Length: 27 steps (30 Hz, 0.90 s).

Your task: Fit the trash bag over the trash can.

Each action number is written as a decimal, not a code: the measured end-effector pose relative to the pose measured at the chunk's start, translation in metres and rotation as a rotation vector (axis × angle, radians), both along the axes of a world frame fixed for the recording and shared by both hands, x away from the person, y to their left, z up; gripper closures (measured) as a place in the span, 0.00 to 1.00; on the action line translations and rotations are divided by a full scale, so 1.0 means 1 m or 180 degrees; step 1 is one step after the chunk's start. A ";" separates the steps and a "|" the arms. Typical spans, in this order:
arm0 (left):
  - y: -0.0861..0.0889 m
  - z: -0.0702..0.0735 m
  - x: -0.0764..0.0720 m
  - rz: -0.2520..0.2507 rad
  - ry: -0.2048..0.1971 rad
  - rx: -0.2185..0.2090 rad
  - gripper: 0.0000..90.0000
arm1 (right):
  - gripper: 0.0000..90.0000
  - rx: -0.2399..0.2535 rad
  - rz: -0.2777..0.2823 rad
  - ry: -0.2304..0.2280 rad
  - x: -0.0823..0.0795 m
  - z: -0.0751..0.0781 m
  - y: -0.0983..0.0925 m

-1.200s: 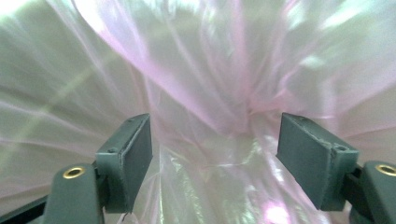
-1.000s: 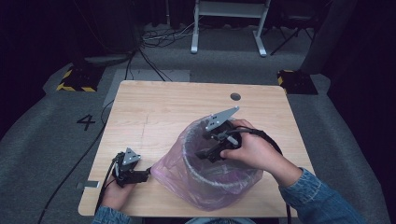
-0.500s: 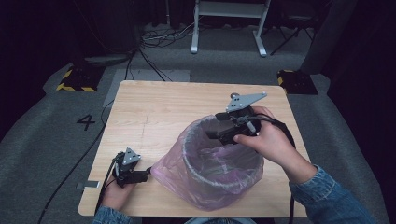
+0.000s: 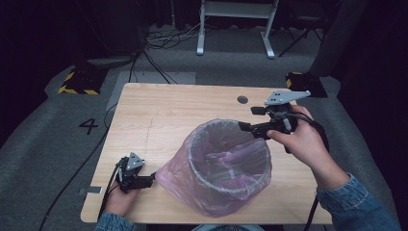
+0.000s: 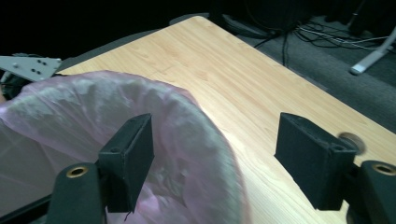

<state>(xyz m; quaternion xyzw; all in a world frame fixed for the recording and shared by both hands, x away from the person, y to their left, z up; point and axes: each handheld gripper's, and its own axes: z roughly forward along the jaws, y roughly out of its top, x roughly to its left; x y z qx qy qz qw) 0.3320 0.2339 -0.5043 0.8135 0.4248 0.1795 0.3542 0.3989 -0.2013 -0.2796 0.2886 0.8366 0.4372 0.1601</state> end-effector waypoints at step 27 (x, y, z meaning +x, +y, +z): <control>0.014 0.000 -0.003 -0.0034 0.0012 -0.0010 0.28 | 0.29 -0.0014 -0.0505 -0.0030 -0.025 0.003 -0.103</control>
